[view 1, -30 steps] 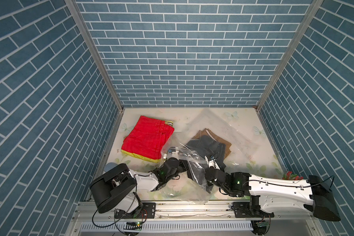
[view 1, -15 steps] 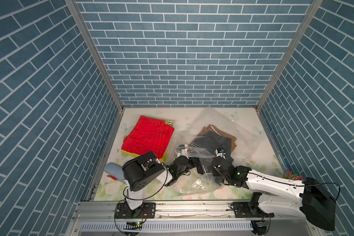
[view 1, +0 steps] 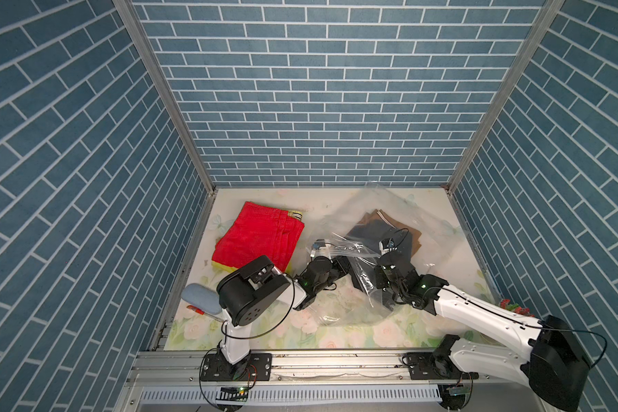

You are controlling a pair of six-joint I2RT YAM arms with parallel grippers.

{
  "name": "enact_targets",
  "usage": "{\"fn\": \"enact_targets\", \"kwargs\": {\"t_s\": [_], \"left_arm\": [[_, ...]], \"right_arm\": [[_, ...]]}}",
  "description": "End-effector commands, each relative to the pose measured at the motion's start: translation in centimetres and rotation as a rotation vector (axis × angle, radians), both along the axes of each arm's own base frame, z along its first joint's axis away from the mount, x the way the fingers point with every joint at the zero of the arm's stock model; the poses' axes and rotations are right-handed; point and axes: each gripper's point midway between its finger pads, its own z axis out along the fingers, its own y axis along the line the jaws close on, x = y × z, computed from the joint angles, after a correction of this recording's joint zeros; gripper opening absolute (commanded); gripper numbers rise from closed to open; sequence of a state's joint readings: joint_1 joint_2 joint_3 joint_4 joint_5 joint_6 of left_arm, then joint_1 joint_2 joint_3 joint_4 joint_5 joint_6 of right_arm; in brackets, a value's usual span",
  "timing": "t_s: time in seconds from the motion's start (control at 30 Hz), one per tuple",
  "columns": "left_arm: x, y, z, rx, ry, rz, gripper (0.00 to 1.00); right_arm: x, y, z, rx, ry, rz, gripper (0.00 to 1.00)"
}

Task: Take the trousers out of the vacuum bag
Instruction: Take out the trousers from the vacuum bag.

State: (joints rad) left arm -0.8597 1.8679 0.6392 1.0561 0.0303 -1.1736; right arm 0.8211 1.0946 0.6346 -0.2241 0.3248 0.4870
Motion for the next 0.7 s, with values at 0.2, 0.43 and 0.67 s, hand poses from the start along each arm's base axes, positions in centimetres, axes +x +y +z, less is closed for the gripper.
{"fn": "enact_targets", "kwargs": {"t_s": [0.2,0.43,0.67], "left_arm": [[-3.3,3.0,0.4,0.073,0.007,-0.03,0.0],[-4.5,4.3,-0.4,0.12,0.01,-0.039,0.0],[-4.5,4.6,-0.9,0.134,0.015,-0.034,0.0]], "right_arm": [[-5.2,4.5,6.4,0.182,-0.072,0.275,0.63],[-10.1,9.2,10.2,0.239,-0.1,0.49,0.57],[-14.9,13.6,11.1,0.268,-0.088,0.666,0.47]]}}
